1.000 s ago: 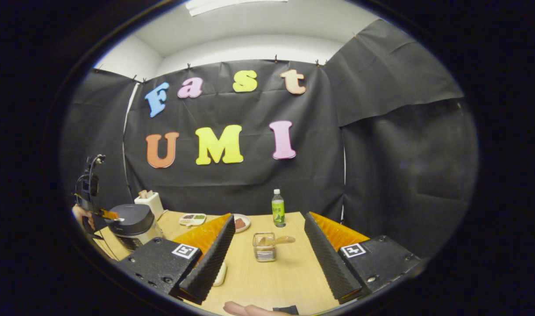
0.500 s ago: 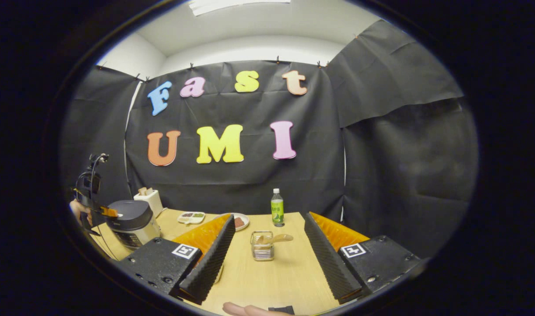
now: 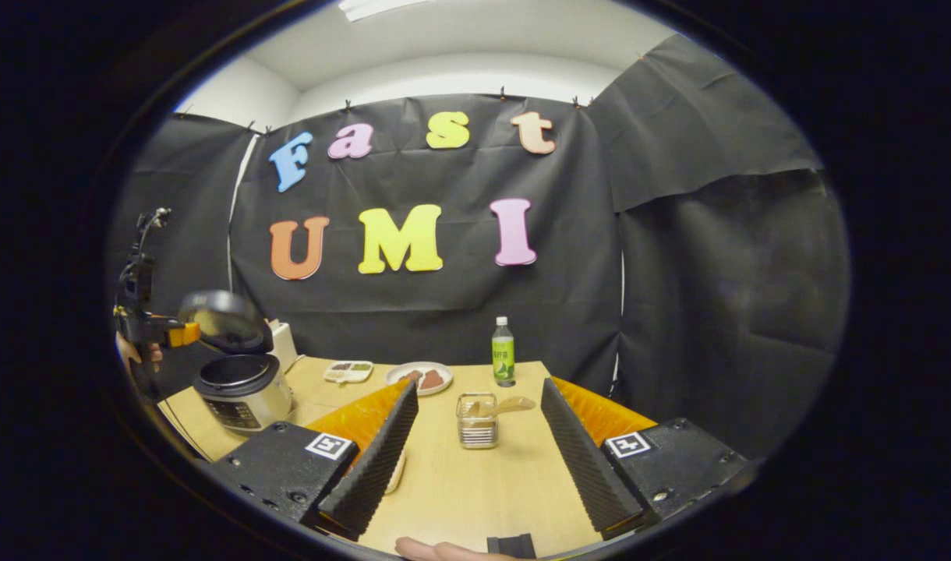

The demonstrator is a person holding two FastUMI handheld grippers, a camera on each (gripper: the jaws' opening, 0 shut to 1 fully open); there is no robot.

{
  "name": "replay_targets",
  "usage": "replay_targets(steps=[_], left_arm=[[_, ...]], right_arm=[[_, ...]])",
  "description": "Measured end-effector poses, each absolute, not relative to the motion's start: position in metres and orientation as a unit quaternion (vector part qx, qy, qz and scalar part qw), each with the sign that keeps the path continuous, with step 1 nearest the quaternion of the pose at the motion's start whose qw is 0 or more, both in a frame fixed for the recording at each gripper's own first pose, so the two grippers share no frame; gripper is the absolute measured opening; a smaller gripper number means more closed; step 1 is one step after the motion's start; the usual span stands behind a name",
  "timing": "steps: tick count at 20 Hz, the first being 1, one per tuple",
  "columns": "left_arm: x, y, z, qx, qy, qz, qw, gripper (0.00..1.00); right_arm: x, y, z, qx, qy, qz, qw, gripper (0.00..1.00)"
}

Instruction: Close the left gripper, press the button to open the rice cooker; take a wooden spoon from the chopstick holder with the right hand, scoop a spoonful of rice and pour it into the rice cooker, then put the wooden spoon back into the chopstick holder.

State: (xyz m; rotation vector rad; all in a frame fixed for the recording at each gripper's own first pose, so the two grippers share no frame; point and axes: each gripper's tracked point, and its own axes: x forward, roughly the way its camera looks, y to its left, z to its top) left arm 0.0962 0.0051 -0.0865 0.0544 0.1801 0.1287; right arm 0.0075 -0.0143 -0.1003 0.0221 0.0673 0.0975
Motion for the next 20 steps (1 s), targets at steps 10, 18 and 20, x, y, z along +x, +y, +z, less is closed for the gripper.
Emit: replay_targets(steps=[10,18,20], left_arm=[[0.031,0.025,-0.054,0.017,0.052,0.063,0.996,0.96],[-0.022,-0.009,-0.046,0.045,0.007,0.032,0.998,0.96],[-0.028,-0.021,-0.045,0.050,-0.003,0.015,0.999,0.96]], right_arm=[[0.029,-0.014,-0.140,0.027,0.056,0.057,0.996,1.00],[0.100,-0.022,-0.181,0.043,0.036,0.041,0.998,0.94],[0.117,-0.023,-0.198,0.031,0.053,0.029,0.998,0.99]])
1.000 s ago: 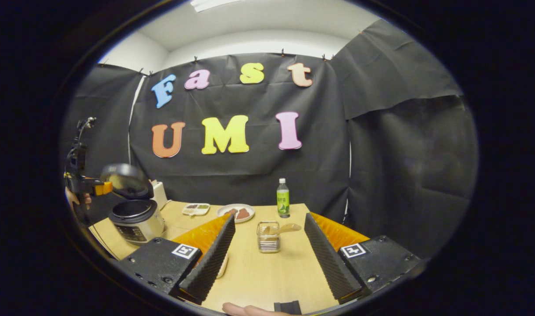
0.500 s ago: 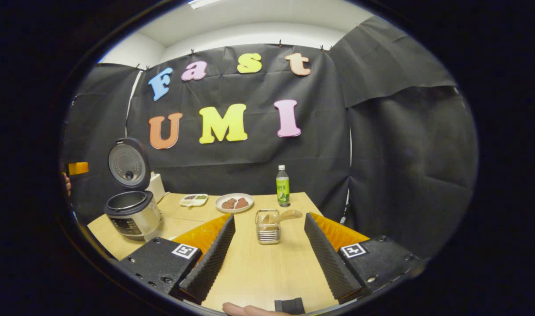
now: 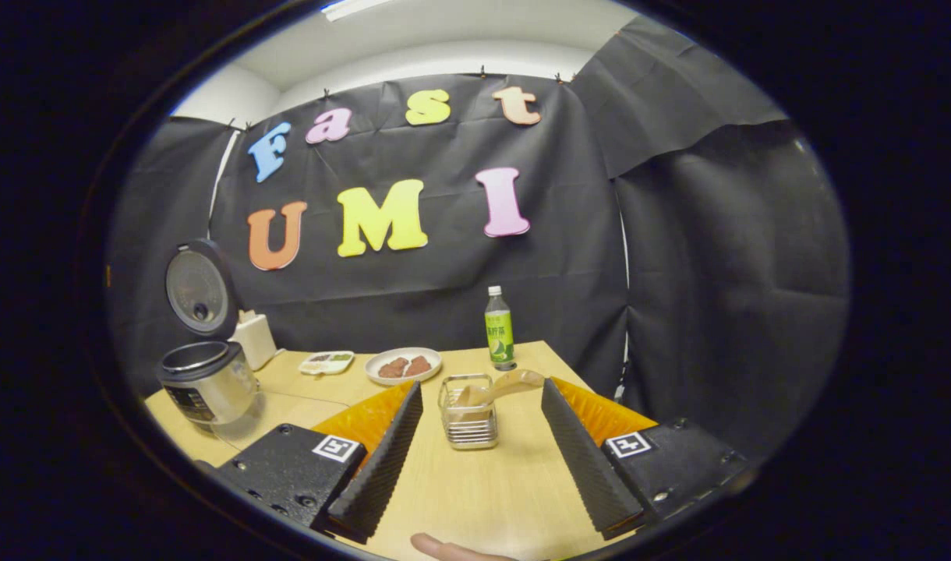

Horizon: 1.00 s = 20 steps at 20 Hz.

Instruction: Close the left gripper, press the button to open the rice cooker; take a wooden spoon from the chopstick holder with the right hand, scoop a spoonful of rice and pour it into the rice cooker, then put the wooden spoon back into the chopstick holder.

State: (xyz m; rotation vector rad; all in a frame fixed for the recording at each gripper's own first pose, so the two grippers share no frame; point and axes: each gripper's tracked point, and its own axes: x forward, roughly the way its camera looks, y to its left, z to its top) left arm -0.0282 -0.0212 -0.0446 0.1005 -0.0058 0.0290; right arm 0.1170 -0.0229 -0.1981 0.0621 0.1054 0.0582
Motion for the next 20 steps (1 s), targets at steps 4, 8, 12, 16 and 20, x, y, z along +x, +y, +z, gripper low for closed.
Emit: replay_targets(steps=[4,8,12,16,20], left_arm=[[-0.038,-0.038,-0.043,0.052,-0.020,-0.004,0.998,0.96],[-0.046,-0.056,-0.057,0.023,-0.012,-0.034,0.999,0.95],[-0.047,-0.059,-0.068,0.022,-0.007,-0.045,0.999,1.00],[-0.042,-0.054,-0.080,-0.005,0.008,-0.049,0.999,0.96],[-0.036,-0.045,-0.087,-0.014,0.016,-0.042,0.999,0.96]], right_arm=[[0.148,-0.018,-0.231,0.056,0.096,0.021,0.994,1.00],[0.184,-0.025,-0.250,0.061,0.102,-0.002,0.993,0.98],[0.214,-0.020,-0.254,0.071,0.103,-0.010,0.992,0.97],[0.235,-0.016,-0.242,0.097,0.082,-0.019,0.992,0.81],[0.250,-0.001,-0.233,0.088,0.063,-0.009,0.994,0.67]])
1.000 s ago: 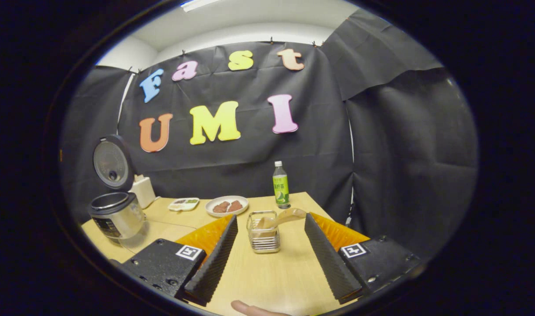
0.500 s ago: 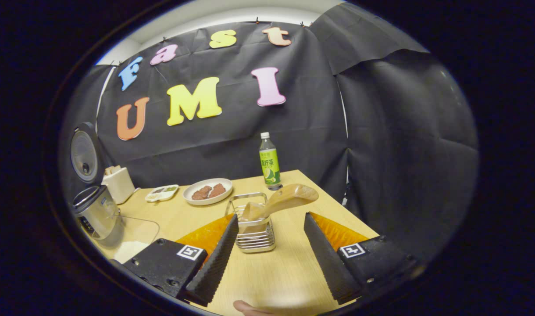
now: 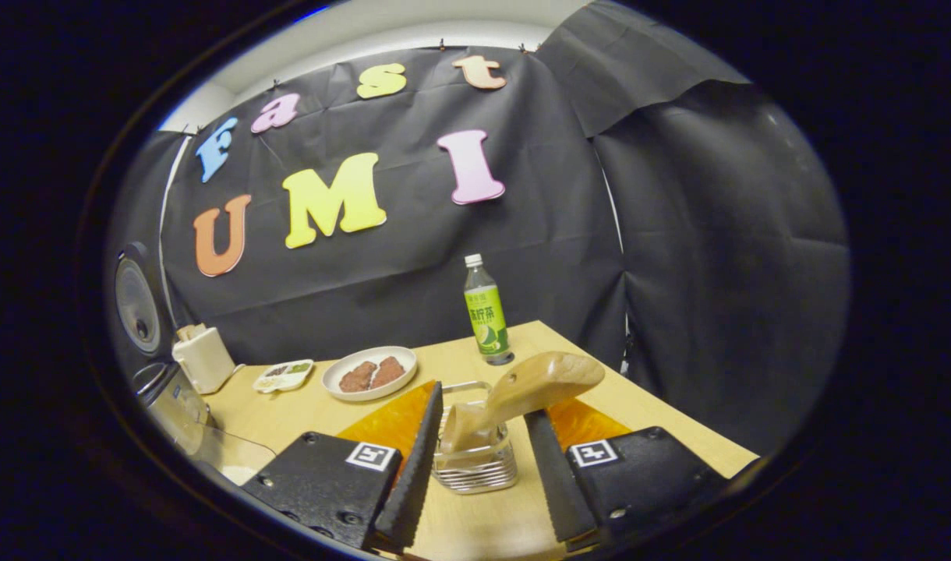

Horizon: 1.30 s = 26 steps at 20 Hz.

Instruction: Close the left gripper, press the button to open the rice cooker; take a wooden spoon from the chopstick holder with the right hand, scoop a spoonful of rice and pour it into the rice cooker, then put the wooden spoon back into the chopstick holder.

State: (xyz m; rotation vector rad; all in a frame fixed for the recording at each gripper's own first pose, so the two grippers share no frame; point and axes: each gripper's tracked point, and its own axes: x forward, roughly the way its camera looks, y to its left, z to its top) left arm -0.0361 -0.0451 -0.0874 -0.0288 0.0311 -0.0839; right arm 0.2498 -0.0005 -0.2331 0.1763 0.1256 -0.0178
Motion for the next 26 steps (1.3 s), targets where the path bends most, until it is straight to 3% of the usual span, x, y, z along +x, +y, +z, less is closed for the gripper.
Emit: replay_targets(steps=[2,3,4,6,8,12,21,26], left_arm=[[-0.037,-0.041,-0.088,-0.013,0.015,-0.040,0.999,0.96],[-0.036,-0.041,-0.088,-0.012,0.015,-0.040,0.999,0.96],[-0.036,-0.039,-0.090,-0.011,0.015,-0.040,0.999,0.96],[-0.036,-0.035,-0.092,-0.008,0.018,-0.035,0.999,0.96],[-0.033,-0.032,-0.097,-0.007,0.022,-0.033,0.999,0.96],[-0.035,-0.028,-0.098,-0.002,0.026,-0.029,0.999,0.96],[-0.050,-0.021,-0.090,-0.007,0.015,-0.035,0.999,0.96],[-0.065,-0.017,-0.082,-0.004,0.007,-0.039,0.999,0.96]], right_arm=[[0.259,0.009,-0.231,0.073,0.059,0.004,0.996,0.56],[0.263,0.013,-0.230,0.063,0.058,0.011,0.996,0.60],[0.265,0.016,-0.230,0.055,0.058,0.017,0.997,0.49],[0.268,0.014,-0.231,0.046,0.064,0.013,0.997,0.46],[0.265,0.009,-0.230,0.040,0.066,-0.005,0.997,0.33],[0.258,0.022,-0.210,0.041,0.056,0.030,0.997,0.23],[0.210,0.050,-0.102,-0.009,-0.026,0.064,0.998,0.20],[0.166,0.103,-0.072,-0.034,-0.037,0.116,0.992,0.20]])
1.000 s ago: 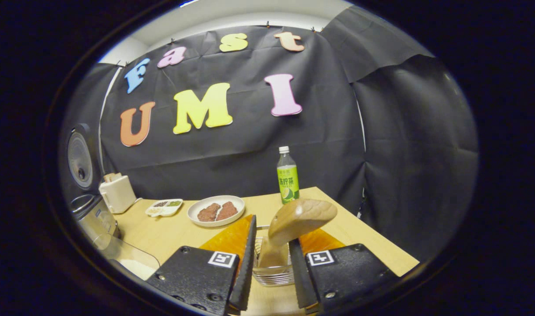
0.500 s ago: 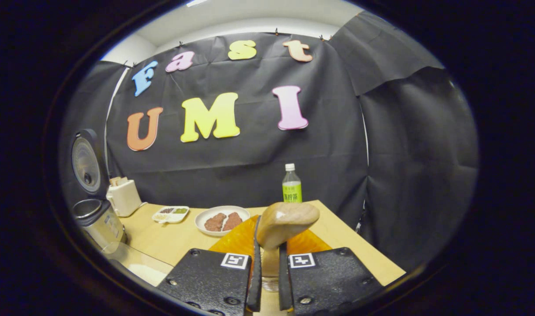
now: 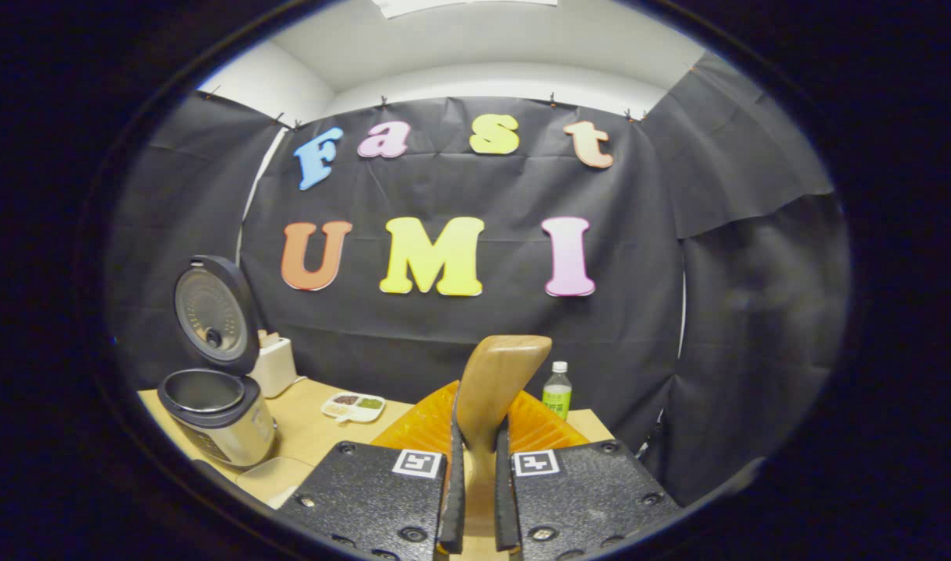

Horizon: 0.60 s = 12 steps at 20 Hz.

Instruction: Close the left gripper, press the button to open the rice cooker; take a wooden spoon from the chopstick holder with the right hand, scoop a spoonful of rice and pour it into the rice cooker, then put the wooden spoon back into the chopstick holder.

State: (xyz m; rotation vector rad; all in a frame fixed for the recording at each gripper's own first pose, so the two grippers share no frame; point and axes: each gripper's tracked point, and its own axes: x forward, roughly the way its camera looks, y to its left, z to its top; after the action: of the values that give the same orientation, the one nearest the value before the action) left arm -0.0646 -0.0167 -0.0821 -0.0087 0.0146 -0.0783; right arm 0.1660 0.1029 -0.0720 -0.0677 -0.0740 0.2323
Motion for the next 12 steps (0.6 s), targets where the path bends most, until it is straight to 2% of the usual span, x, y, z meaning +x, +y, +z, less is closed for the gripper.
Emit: replay_targets(steps=[7,12], left_arm=[[-0.082,-0.018,-0.084,0.009,0.008,-0.053,0.999,0.96],[-0.087,-0.018,-0.088,0.013,0.009,-0.059,0.998,0.96]], right_arm=[[0.127,0.195,-0.102,-0.048,0.017,0.198,0.979,0.16],[0.126,0.226,-0.160,-0.046,0.065,0.204,0.976,0.14]])
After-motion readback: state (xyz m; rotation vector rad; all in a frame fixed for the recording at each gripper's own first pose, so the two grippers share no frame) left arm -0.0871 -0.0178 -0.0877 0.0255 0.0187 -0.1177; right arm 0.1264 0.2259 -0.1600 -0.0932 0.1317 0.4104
